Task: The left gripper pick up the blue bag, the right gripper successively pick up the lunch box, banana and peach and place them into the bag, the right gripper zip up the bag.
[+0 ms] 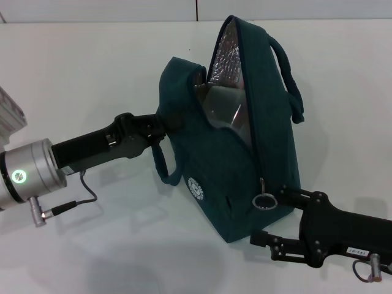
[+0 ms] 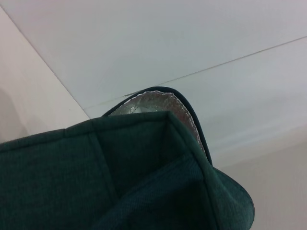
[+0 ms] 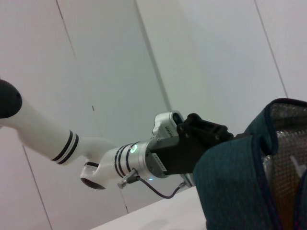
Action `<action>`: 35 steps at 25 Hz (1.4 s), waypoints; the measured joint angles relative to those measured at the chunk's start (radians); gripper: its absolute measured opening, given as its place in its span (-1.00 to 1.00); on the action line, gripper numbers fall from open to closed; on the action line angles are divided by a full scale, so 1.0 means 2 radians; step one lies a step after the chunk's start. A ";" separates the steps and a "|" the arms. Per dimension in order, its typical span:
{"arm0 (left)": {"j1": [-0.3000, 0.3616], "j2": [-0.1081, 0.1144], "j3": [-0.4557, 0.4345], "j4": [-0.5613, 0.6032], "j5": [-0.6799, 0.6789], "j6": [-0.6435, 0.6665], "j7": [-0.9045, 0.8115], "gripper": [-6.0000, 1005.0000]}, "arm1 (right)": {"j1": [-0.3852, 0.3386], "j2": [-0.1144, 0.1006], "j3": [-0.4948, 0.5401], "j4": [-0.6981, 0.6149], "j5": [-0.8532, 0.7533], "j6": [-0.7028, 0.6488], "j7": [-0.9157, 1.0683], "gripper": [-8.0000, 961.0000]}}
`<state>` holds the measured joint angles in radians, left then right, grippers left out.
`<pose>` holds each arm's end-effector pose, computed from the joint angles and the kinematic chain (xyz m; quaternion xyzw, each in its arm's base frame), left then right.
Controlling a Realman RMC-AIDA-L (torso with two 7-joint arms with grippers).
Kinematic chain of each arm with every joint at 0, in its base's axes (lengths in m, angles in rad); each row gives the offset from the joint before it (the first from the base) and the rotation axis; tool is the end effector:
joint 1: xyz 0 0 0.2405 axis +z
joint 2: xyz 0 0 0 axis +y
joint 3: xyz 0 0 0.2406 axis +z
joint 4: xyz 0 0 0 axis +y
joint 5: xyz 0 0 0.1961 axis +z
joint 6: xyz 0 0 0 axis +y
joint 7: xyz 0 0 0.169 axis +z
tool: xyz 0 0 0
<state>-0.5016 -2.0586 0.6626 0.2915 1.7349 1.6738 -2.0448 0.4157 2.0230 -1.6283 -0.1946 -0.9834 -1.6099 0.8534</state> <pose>-0.2210 0.2879 -0.0289 0.6850 0.5914 0.4182 0.0782 0.2285 0.2322 -0.0708 -0.9101 0.1648 0.3746 0.0645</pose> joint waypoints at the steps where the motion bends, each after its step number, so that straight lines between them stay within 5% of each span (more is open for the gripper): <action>1: 0.000 0.000 0.000 0.000 0.000 0.000 0.000 -0.92 | 0.000 0.000 0.000 0.001 0.002 0.000 0.000 0.63; 20: 0.000 0.001 0.000 0.000 0.000 -0.001 0.001 -0.92 | -0.008 -0.001 0.000 0.005 0.002 0.017 0.019 0.63; 30: 0.000 0.001 0.000 0.000 0.000 -0.001 0.001 -0.92 | -0.014 -0.001 0.000 0.005 0.008 0.023 0.019 -0.27; 35: -0.001 0.000 0.000 0.000 0.000 -0.001 0.001 -0.92 | -0.015 -0.001 0.000 0.002 0.008 0.024 0.019 -0.28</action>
<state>-0.5038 -2.0580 0.6627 0.2915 1.7347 1.6720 -2.0432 0.3865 2.0202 -1.6288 -0.1900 -0.9666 -1.5610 0.8921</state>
